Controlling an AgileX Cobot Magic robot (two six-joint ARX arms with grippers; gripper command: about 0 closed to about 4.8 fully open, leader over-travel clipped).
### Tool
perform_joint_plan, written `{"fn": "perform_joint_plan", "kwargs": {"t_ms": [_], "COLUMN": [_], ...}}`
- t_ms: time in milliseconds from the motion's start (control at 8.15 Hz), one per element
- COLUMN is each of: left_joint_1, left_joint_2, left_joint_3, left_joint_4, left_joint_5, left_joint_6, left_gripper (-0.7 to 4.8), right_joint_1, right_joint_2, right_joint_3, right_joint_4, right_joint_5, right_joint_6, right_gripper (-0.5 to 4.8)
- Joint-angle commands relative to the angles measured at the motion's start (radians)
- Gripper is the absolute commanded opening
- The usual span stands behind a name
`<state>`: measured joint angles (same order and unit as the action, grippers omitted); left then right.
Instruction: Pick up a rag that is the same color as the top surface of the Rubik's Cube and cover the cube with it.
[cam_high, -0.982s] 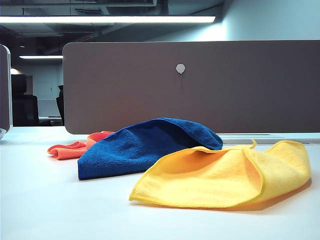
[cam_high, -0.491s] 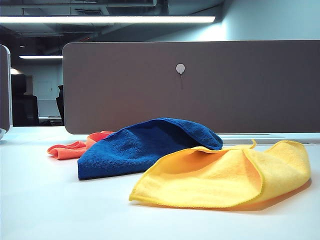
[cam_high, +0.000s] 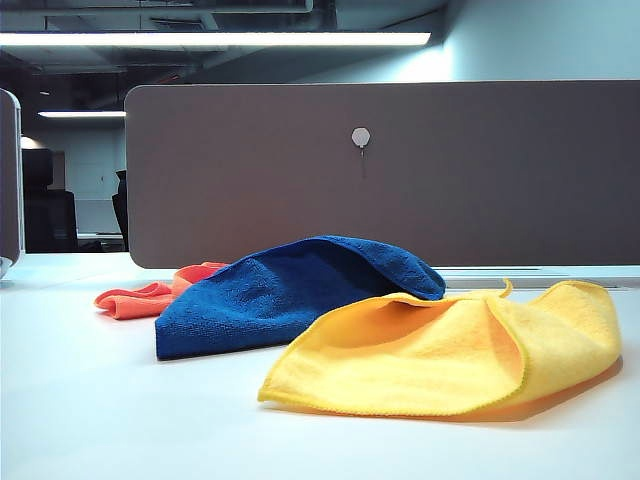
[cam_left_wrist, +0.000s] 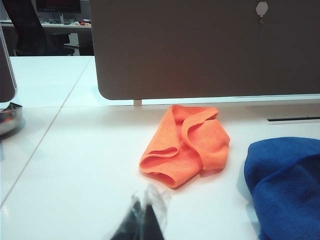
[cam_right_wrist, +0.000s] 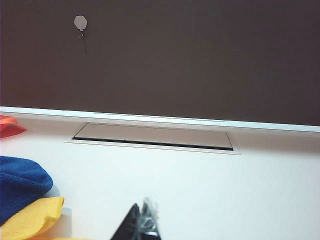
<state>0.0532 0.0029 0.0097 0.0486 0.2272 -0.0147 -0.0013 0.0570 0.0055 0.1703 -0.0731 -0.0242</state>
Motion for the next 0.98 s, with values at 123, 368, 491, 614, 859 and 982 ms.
{"fn": "perform_joint_plan", "kwargs": {"t_ms": [123, 368, 491, 614, 859, 982], "left_joint_1": [0.0, -0.001, -0.001, -0.002, -0.004, -0.024], "left_joint_2": [0.001, 0.001, 0.001, 0.001, 0.001, 0.001], "left_joint_3": [0.001, 0.001, 0.001, 0.002, 0.002, 0.002], "left_joint_4": [0.012, 0.012, 0.012, 0.011, 0.01, 0.0], "left_joint_5": [-0.158, -0.163, -0.161, -0.159, -0.159, -0.16], "left_joint_6": [-0.023, -0.019, -0.021, -0.023, -0.046, -0.061], "left_gripper": [-0.05, -0.05, -0.05, -0.05, -0.05, -0.05], "right_joint_1": [0.0, 0.0, 0.0, 0.0, 0.0, 0.0], "right_joint_2": [0.0, 0.0, 0.0, 0.0, 0.0, 0.0], "right_joint_3": [-0.004, -0.004, -0.004, -0.004, -0.004, -0.004], "right_joint_4": [0.011, 0.012, 0.012, 0.012, 0.012, 0.012], "right_joint_5": [0.004, 0.003, 0.003, 0.004, 0.003, 0.003], "right_joint_6": [-0.002, -0.002, -0.002, -0.002, -0.002, -0.002], "right_gripper": [-0.01, -0.01, -0.01, -0.01, -0.01, -0.01]}}
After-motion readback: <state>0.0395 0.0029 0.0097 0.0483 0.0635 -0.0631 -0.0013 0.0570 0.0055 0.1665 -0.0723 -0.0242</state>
